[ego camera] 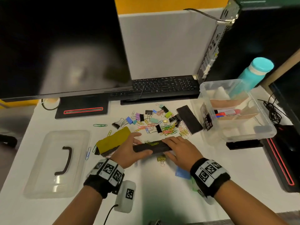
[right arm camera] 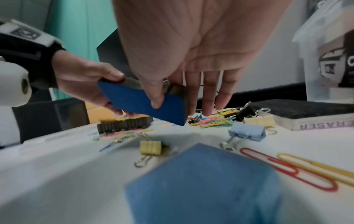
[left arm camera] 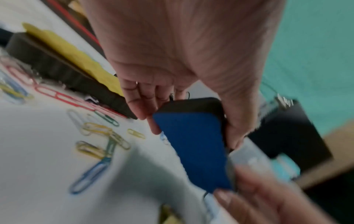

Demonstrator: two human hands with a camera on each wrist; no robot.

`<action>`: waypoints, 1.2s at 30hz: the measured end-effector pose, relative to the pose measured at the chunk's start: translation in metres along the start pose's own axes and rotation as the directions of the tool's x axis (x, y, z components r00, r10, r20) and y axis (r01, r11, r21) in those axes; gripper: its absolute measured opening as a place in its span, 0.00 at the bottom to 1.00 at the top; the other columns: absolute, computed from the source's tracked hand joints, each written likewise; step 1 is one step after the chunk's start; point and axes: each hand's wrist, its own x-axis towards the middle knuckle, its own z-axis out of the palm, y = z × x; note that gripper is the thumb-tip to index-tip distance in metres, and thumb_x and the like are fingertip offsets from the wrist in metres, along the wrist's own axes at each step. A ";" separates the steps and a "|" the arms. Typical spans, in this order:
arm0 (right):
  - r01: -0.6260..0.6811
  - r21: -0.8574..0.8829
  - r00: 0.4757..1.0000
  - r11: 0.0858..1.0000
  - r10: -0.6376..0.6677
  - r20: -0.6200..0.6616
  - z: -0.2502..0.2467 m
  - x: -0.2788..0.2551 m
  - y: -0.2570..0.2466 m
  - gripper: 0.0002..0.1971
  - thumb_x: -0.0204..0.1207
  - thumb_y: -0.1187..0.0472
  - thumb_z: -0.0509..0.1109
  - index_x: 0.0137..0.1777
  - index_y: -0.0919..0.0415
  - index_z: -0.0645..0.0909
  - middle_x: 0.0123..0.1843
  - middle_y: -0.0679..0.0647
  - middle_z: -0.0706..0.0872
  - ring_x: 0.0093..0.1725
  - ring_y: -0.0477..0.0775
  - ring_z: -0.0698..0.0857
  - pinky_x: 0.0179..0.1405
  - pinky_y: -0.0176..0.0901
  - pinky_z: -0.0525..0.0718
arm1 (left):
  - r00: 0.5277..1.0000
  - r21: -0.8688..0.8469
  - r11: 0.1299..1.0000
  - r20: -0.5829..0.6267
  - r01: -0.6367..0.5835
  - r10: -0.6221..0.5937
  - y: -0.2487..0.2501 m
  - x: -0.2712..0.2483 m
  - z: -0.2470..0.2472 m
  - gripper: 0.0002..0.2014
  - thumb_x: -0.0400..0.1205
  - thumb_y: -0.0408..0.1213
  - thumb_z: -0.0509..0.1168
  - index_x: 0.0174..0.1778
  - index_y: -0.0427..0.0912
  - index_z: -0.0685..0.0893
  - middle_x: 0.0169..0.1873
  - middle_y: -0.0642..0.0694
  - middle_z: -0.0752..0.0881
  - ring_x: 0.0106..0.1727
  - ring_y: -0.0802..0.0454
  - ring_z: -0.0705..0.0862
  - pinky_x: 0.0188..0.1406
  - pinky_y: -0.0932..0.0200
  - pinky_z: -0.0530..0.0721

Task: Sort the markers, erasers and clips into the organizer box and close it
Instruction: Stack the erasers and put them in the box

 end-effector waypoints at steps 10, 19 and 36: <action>0.165 0.451 0.986 0.877 -0.127 -0.112 -0.016 0.008 -0.062 0.34 0.80 0.36 0.42 0.83 0.47 0.50 0.84 0.47 0.60 0.82 0.44 0.56 0.81 0.43 0.56 | 0.997 -0.395 0.916 -0.030 -0.076 0.070 0.010 0.003 -0.027 0.31 0.75 0.32 0.73 0.72 0.48 0.69 0.59 0.48 0.81 0.54 0.63 0.83 0.44 0.77 0.83; 0.099 0.153 0.991 0.983 -0.111 0.069 -0.001 0.011 -0.035 0.42 0.74 0.32 0.30 0.82 0.51 0.60 0.84 0.43 0.57 0.84 0.46 0.49 0.83 0.51 0.53 | 0.999 -0.386 0.922 -0.028 -0.037 0.028 -0.020 -0.010 -0.046 0.27 0.74 0.37 0.73 0.69 0.54 0.75 0.60 0.52 0.83 0.57 0.62 0.84 0.54 0.72 0.81; 0.015 0.500 0.999 0.866 -0.035 0.031 -0.022 0.031 -0.065 0.38 0.75 0.31 0.57 0.82 0.44 0.53 0.80 0.46 0.68 0.76 0.48 0.69 0.75 0.48 0.70 | 0.989 -0.389 0.910 -0.091 -0.144 0.117 0.000 -0.021 -0.059 0.20 0.79 0.36 0.68 0.67 0.48 0.75 0.51 0.53 0.83 0.46 0.65 0.86 0.44 0.74 0.84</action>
